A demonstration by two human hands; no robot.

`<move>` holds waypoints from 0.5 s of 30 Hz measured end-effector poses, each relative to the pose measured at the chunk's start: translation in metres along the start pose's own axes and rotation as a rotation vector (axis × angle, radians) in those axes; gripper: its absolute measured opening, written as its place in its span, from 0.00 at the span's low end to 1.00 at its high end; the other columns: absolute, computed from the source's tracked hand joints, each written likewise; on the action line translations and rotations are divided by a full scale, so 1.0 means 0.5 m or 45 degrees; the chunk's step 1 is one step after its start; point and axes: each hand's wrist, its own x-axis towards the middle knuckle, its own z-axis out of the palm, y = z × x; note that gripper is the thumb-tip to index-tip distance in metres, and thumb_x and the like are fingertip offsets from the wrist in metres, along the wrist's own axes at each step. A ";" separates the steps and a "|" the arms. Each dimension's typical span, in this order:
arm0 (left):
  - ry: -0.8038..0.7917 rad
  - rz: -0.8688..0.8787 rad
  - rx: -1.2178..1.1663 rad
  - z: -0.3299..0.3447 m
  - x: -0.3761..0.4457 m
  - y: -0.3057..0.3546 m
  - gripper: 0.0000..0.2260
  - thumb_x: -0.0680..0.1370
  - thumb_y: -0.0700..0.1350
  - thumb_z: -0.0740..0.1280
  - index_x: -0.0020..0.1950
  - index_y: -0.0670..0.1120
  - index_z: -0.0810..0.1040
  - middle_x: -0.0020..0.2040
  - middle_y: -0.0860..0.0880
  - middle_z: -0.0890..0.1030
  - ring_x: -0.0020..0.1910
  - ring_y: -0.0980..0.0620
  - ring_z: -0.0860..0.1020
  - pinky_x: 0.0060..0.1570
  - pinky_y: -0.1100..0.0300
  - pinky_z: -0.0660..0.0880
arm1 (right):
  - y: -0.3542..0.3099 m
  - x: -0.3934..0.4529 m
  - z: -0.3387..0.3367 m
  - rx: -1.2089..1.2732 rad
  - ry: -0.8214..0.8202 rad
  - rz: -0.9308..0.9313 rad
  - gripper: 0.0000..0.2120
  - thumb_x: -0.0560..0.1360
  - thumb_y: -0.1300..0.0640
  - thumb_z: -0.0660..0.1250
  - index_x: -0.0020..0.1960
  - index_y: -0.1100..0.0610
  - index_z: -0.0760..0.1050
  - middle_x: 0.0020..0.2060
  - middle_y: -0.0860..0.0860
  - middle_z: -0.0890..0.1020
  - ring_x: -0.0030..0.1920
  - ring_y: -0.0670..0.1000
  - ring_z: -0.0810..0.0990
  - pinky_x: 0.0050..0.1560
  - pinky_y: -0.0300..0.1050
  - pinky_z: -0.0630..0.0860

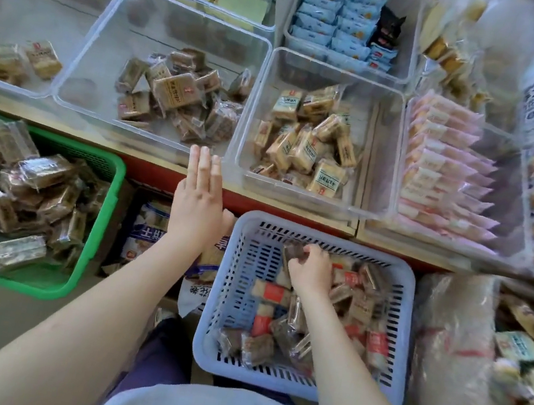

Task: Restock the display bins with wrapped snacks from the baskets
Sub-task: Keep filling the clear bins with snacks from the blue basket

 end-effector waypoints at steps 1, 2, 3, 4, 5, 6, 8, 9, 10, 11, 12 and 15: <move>0.005 -0.006 0.003 0.001 -0.001 0.003 0.44 0.74 0.50 0.66 0.80 0.36 0.45 0.81 0.36 0.43 0.80 0.39 0.38 0.72 0.47 0.64 | 0.022 0.016 0.012 -0.095 -0.010 -0.021 0.20 0.78 0.56 0.66 0.69 0.55 0.71 0.67 0.55 0.73 0.66 0.57 0.72 0.60 0.50 0.73; 0.008 -0.009 0.007 0.002 -0.001 0.006 0.44 0.74 0.50 0.66 0.80 0.36 0.45 0.81 0.36 0.43 0.80 0.39 0.38 0.72 0.47 0.63 | 0.039 0.027 0.019 -0.180 -0.031 -0.052 0.26 0.77 0.56 0.67 0.74 0.55 0.66 0.72 0.56 0.68 0.71 0.58 0.68 0.66 0.53 0.72; 0.007 -0.013 0.007 0.004 -0.001 0.008 0.44 0.73 0.50 0.66 0.80 0.36 0.45 0.81 0.36 0.43 0.80 0.39 0.38 0.72 0.47 0.63 | 0.052 0.041 0.029 -0.266 -0.069 -0.095 0.31 0.77 0.56 0.68 0.77 0.54 0.62 0.75 0.56 0.64 0.74 0.59 0.64 0.69 0.55 0.70; 0.004 -0.019 0.003 0.004 -0.001 0.010 0.44 0.74 0.51 0.66 0.80 0.36 0.45 0.81 0.36 0.43 0.80 0.39 0.38 0.73 0.47 0.63 | 0.059 0.049 0.032 -0.355 -0.107 -0.133 0.33 0.77 0.57 0.68 0.78 0.53 0.60 0.77 0.56 0.61 0.75 0.60 0.61 0.70 0.57 0.69; 0.010 -0.024 0.001 0.004 -0.002 0.011 0.45 0.74 0.51 0.67 0.80 0.36 0.45 0.81 0.36 0.43 0.80 0.39 0.38 0.72 0.48 0.63 | 0.064 0.056 0.037 -0.432 -0.128 -0.157 0.33 0.77 0.57 0.68 0.79 0.53 0.58 0.78 0.55 0.59 0.76 0.60 0.59 0.71 0.57 0.69; 0.018 -0.022 0.006 0.004 -0.001 0.010 0.45 0.74 0.51 0.67 0.80 0.36 0.45 0.81 0.36 0.43 0.80 0.39 0.38 0.72 0.48 0.64 | 0.069 0.063 0.043 -0.495 -0.120 -0.175 0.33 0.78 0.59 0.66 0.79 0.53 0.58 0.79 0.55 0.58 0.77 0.60 0.57 0.71 0.58 0.69; 0.020 -0.008 0.019 0.004 -0.001 0.008 0.45 0.74 0.52 0.67 0.80 0.36 0.45 0.81 0.36 0.43 0.80 0.39 0.38 0.71 0.48 0.65 | 0.078 0.069 0.051 -0.573 -0.064 -0.191 0.30 0.79 0.61 0.64 0.78 0.53 0.59 0.77 0.57 0.61 0.76 0.60 0.58 0.70 0.58 0.68; 0.018 -0.004 0.022 0.005 -0.001 0.005 0.45 0.73 0.52 0.67 0.80 0.36 0.45 0.81 0.36 0.43 0.80 0.39 0.38 0.71 0.49 0.66 | 0.082 0.074 0.055 -0.583 -0.020 -0.187 0.29 0.78 0.62 0.63 0.77 0.54 0.60 0.75 0.58 0.64 0.74 0.61 0.60 0.68 0.58 0.69; 0.017 -0.002 0.026 0.004 -0.001 0.003 0.45 0.73 0.52 0.67 0.80 0.37 0.45 0.81 0.37 0.43 0.80 0.40 0.38 0.69 0.49 0.68 | 0.084 0.078 0.055 -0.529 0.023 -0.163 0.28 0.78 0.63 0.63 0.76 0.55 0.61 0.71 0.59 0.69 0.71 0.61 0.63 0.66 0.58 0.71; 0.014 -0.001 0.030 0.004 -0.001 0.002 0.45 0.73 0.53 0.67 0.80 0.37 0.44 0.81 0.37 0.43 0.80 0.40 0.38 0.68 0.50 0.70 | 0.081 0.080 0.051 -0.392 0.035 -0.104 0.27 0.77 0.62 0.64 0.75 0.56 0.62 0.66 0.59 0.73 0.67 0.61 0.68 0.63 0.57 0.74; 0.010 0.003 0.032 0.004 -0.001 0.000 0.46 0.73 0.53 0.67 0.80 0.37 0.44 0.81 0.38 0.43 0.80 0.40 0.38 0.67 0.50 0.71 | 0.070 0.079 0.041 -0.182 0.022 -0.036 0.25 0.77 0.61 0.66 0.72 0.57 0.63 0.60 0.59 0.77 0.61 0.59 0.74 0.56 0.55 0.77; 0.011 0.015 0.017 0.006 -0.001 -0.002 0.45 0.73 0.53 0.67 0.80 0.37 0.45 0.81 0.37 0.44 0.80 0.40 0.38 0.67 0.50 0.71 | 0.016 0.050 0.004 0.617 -0.239 0.191 0.20 0.77 0.60 0.71 0.64 0.58 0.67 0.55 0.55 0.78 0.48 0.52 0.79 0.46 0.47 0.77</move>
